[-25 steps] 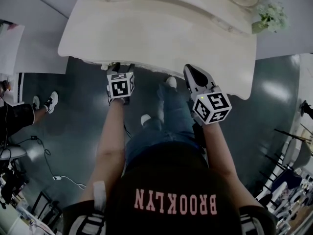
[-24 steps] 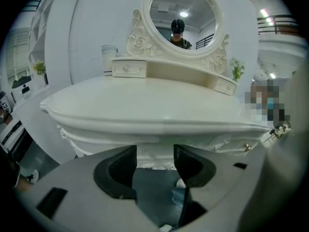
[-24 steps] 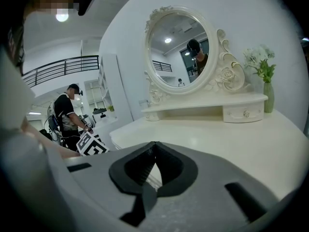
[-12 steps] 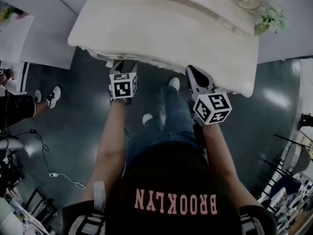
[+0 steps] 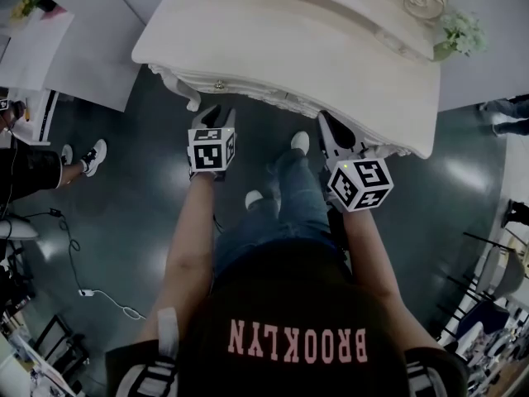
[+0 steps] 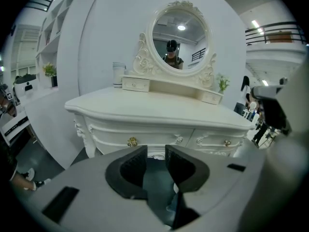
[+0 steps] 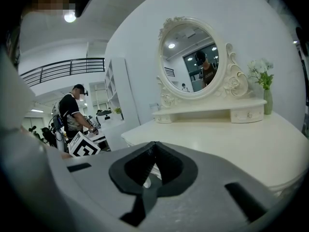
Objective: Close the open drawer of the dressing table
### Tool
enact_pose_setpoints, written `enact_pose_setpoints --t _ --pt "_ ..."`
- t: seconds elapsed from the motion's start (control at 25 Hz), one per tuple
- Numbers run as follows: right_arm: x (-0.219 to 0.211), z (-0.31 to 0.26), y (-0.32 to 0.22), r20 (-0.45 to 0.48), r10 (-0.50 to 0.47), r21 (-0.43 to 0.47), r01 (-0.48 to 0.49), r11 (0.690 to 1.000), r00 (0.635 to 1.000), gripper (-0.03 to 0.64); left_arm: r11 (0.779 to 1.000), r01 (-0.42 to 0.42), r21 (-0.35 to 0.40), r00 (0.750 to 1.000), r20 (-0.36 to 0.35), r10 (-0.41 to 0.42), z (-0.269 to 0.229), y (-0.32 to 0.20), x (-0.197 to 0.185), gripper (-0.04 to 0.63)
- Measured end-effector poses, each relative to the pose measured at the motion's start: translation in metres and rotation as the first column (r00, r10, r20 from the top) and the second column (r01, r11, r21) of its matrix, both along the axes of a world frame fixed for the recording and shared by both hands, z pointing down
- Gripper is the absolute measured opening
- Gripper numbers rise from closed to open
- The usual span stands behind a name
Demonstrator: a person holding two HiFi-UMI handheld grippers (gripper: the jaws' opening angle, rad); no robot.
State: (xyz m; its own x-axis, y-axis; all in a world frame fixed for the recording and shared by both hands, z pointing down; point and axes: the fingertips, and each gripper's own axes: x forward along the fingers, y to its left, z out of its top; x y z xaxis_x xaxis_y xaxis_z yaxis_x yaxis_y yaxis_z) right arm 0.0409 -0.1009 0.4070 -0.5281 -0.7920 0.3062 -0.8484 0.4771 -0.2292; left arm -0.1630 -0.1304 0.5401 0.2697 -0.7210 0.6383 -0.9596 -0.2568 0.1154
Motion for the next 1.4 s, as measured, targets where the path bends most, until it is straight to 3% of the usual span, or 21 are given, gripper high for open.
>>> enact_pose_setpoints --t 0.12,0.2,0.56,0.84,1.12,1.4 --pt "-0.008 -0.004 0.013 -0.002 0.003 0.014 -0.003 1.0 1.0 -0.002 0.999 0.013 0.052 1.0 0.004 -0.013 -0.01 0.012 -0.011 0.021" --pt "-0.013 -0.006 0.022 -0.005 0.009 0.022 -0.009 1.0 1.0 -0.003 0.996 0.016 0.084 1.0 0.011 -0.017 -0.018 0.018 -0.017 0.009" --pt "-0.023 -0.016 0.044 -0.035 0.052 0.035 -0.05 0.998 0.998 -0.003 0.983 0.012 0.181 1.0 -0.031 -0.007 -0.057 0.04 -0.034 0.005" --pt "-0.038 -0.019 0.055 -0.066 -0.014 0.026 0.015 1.0 0.998 -0.003 0.974 0.024 0.225 0.998 -0.062 -0.01 -0.076 0.044 -0.037 0.005" --pt "-0.046 -0.034 0.059 -0.131 -0.066 0.107 0.08 0.991 0.989 -0.003 0.968 0.04 0.247 0.997 -0.07 -0.023 -0.086 0.048 -0.036 0.005" --pt "-0.041 -0.049 0.055 -0.14 -0.102 0.147 0.123 0.981 0.985 -0.003 0.943 0.088 0.321 0.995 -0.073 -0.068 -0.117 0.052 -0.032 0.005"
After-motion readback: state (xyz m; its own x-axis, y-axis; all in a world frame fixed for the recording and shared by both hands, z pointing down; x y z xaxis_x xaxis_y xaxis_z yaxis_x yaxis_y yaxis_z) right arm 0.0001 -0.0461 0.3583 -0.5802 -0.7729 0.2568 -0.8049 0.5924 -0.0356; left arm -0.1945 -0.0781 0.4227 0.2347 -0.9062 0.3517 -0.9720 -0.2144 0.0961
